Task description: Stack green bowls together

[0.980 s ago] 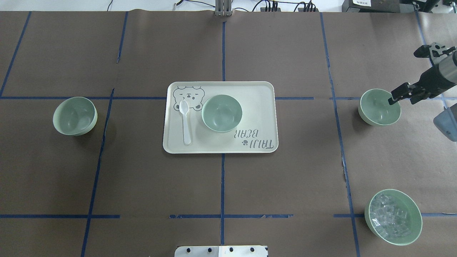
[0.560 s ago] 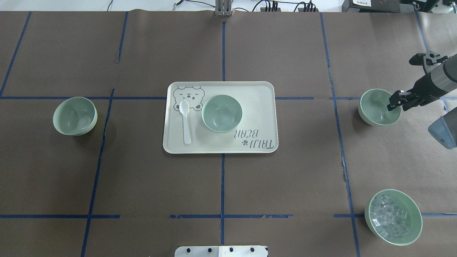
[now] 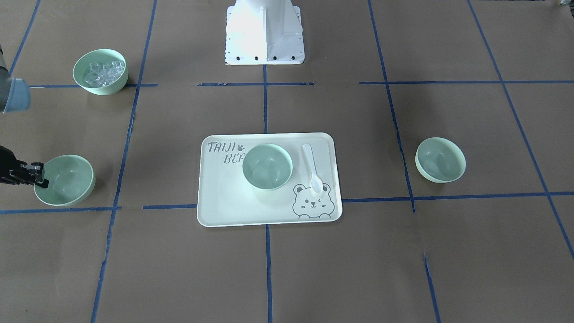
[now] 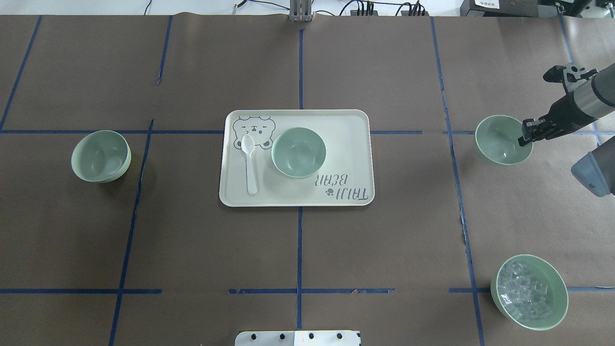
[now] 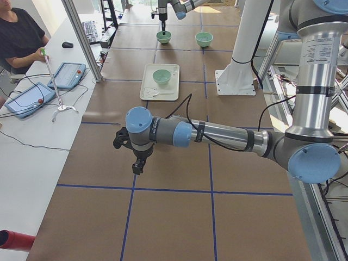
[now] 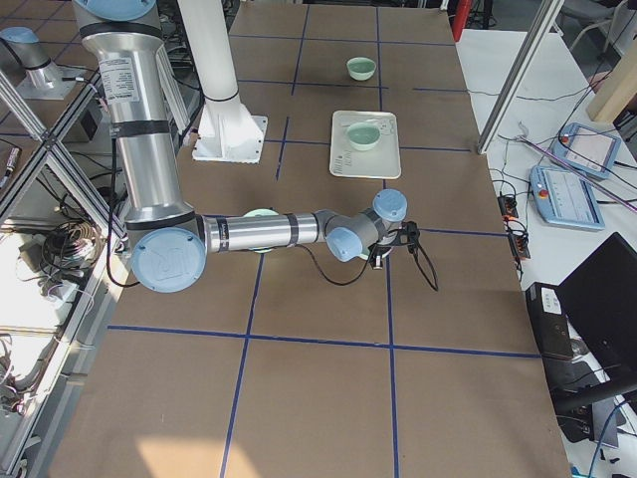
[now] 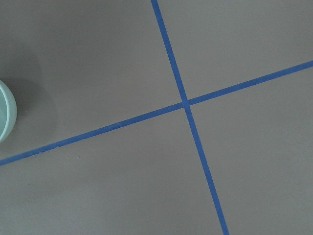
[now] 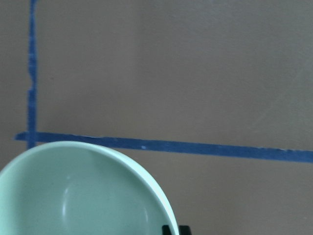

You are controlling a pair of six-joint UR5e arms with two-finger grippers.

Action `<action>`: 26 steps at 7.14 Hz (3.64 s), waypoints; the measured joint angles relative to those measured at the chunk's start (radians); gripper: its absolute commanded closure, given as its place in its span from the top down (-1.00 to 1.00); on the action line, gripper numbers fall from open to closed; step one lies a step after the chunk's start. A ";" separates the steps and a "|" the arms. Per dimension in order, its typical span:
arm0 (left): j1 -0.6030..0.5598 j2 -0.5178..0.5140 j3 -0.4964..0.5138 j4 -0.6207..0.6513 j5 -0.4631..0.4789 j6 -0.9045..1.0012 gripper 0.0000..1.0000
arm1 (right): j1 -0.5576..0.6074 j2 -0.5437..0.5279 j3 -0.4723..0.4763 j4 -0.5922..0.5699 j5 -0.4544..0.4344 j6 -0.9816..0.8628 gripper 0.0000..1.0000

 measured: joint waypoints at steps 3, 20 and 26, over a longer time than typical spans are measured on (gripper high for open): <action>0.000 -0.001 -0.009 -0.001 -0.003 -0.001 1.00 | -0.134 0.169 0.129 -0.006 -0.004 0.437 -1.00; 0.085 -0.007 0.007 -0.068 -0.117 -0.136 1.00 | -0.395 0.499 0.049 -0.062 -0.269 0.847 1.00; 0.484 -0.100 0.116 -0.411 0.133 -0.862 0.86 | -0.176 0.249 0.181 -0.056 -0.094 0.665 1.00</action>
